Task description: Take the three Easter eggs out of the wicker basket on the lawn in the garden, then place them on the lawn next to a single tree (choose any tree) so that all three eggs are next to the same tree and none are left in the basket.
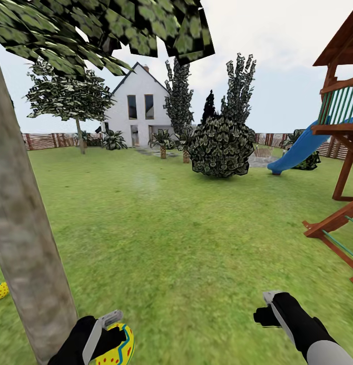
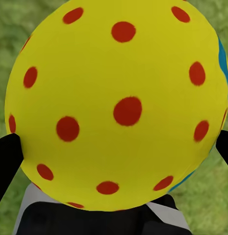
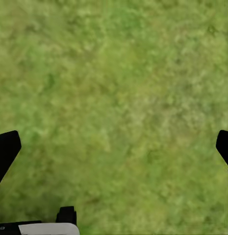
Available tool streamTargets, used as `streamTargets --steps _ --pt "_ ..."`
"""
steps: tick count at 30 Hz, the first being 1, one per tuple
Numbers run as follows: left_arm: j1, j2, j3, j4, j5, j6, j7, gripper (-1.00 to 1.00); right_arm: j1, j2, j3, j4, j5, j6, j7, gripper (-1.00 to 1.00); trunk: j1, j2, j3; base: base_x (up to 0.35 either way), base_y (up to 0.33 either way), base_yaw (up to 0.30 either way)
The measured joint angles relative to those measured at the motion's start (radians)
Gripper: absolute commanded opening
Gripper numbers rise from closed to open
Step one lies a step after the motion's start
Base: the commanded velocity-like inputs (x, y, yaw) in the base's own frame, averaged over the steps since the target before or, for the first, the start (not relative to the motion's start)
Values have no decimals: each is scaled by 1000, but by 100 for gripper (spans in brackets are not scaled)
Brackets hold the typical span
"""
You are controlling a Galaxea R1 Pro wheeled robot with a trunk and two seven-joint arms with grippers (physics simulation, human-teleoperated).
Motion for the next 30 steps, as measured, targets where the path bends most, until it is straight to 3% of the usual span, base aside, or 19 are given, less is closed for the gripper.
streamTargets --steps 3,5,12,28,30 --pt "0 0 -1 0 0 2 0 -100 0 -1 -2 1 -6 -180 2 100 11 -21 -9 0 0 0" --pt "0 1 -1 0 -1 2 0 -100 0 -1 -3 -1 -9 -213 3 100 19 -34 -15 0 0 0" --pt "1 0 -10 52 -5 -2 1 -100 1 -3 -4 -25 -7 -230 2 100 46 -83 -36 0 0 0" --pt "1 2 -6 57 -4 -2 0 -100 1 -15 -9 -37 -2 -235 -1 100 107 -195 -86 0 0 0" --pt "1 0 -8 57 -4 -3 0 -100 0 -28 -28 -56 -10 -247 6 100 115 -209 -93 0 0 0"
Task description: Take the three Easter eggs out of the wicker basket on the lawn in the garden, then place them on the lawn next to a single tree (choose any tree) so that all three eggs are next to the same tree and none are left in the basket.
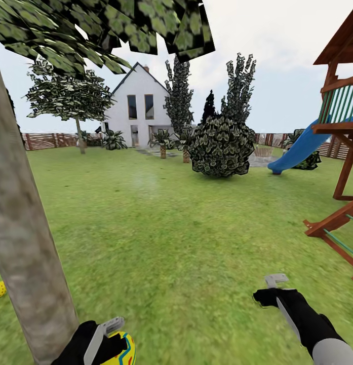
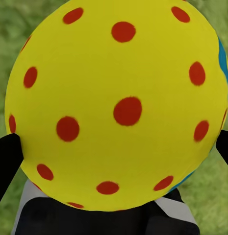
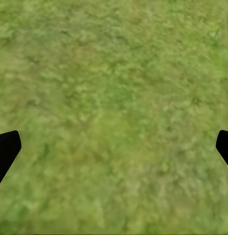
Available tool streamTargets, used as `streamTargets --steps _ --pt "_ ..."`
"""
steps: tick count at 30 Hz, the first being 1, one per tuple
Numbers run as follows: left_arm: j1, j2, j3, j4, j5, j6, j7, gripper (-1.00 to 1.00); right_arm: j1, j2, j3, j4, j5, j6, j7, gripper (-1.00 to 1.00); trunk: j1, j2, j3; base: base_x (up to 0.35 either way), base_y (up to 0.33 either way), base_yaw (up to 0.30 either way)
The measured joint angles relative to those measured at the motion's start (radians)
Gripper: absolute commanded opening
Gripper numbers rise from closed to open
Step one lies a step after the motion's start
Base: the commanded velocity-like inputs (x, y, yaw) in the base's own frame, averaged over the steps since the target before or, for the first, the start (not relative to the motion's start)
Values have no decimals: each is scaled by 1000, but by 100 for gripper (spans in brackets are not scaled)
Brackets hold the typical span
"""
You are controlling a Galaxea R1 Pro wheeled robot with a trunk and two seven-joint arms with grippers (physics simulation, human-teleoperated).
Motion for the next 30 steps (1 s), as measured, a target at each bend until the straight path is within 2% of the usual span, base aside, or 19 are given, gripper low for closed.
streamTargets --steps 3,6,9,30 --pt "0 0 1 -1 2 1 -1 -100 0 -15 -14 -41 -4 -136 -5 100 12 -21 -9 0 0 0" --pt "0 0 1 -1 4 1 -1 -100 0 -7 -16 -119 -13 -168 -1 100 23 -42 -19 0 0 0" --pt "0 0 1 -2 3 1 -1 -100 0 8 -13 -142 -29 -176 1 100 35 -63 -28 0 0 0" --pt "0 0 0 -8 1 0 0 -100 0 10 -14 -145 -31 -175 -1 100 115 -210 -94 0 0 0"
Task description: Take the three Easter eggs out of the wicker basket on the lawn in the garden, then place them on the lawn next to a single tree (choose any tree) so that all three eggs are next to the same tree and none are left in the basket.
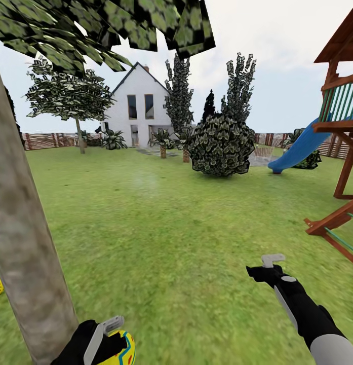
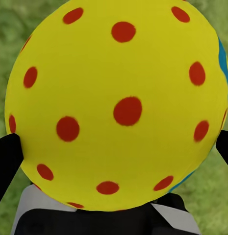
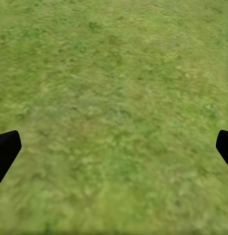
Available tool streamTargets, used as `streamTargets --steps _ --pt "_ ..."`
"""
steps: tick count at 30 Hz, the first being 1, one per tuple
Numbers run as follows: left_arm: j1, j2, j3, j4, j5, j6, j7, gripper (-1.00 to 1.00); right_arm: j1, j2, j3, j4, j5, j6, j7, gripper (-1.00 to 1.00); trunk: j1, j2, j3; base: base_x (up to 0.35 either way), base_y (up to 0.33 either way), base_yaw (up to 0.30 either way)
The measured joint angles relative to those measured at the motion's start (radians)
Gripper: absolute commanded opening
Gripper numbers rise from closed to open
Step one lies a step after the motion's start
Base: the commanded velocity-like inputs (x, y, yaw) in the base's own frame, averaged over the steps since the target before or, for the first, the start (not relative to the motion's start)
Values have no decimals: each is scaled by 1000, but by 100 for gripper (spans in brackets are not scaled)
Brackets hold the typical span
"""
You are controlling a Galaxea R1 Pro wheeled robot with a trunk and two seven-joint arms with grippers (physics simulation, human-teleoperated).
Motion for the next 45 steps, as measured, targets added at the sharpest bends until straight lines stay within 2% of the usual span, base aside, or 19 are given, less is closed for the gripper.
streamTargets --steps 8,22,45 --pt "0 -1 -1 6 -2 0 0 -100 0 -5 1 -7 1 1 -1 100 31 -56 -25 0 0 180" --pt "0 -1 -2 7 -3 0 0 -100 0 -8 2 -12 0 2 -1 100 84 -154 -69 0 0 3" --pt "0 -1 -1 3 -3 0 0 -100 0 1 5 -12 1 1 -3 100 173 -315 -141 0 0 0"
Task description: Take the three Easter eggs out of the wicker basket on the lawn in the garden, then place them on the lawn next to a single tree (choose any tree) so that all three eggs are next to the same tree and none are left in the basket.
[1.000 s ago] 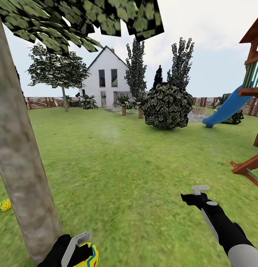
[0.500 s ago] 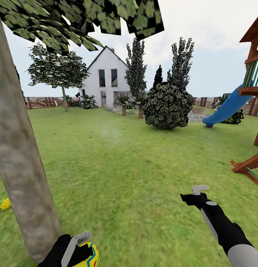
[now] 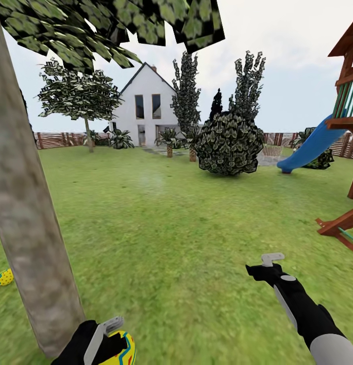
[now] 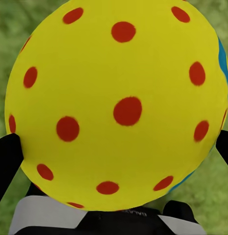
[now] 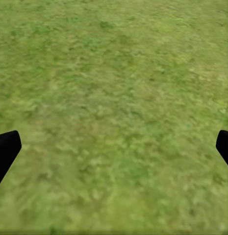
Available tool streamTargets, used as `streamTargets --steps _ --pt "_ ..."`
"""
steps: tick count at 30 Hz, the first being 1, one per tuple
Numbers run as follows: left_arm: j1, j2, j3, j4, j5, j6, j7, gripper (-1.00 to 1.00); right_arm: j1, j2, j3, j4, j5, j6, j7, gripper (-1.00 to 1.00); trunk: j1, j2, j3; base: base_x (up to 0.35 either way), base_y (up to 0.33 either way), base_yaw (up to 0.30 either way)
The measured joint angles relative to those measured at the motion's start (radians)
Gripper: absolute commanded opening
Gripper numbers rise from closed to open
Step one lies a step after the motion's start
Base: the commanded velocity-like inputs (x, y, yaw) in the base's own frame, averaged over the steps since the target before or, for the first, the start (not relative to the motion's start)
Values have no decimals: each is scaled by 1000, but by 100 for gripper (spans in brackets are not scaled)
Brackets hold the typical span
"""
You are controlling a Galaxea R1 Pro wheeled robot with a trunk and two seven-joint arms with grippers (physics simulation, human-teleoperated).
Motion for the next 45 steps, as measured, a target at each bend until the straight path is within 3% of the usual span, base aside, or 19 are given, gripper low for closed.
streamTargets --steps 45 --pt "0 0 1 -4 0 0 2 -100 0 2 4 5 1 0 3 100 173 -315 -141 0 0 0"
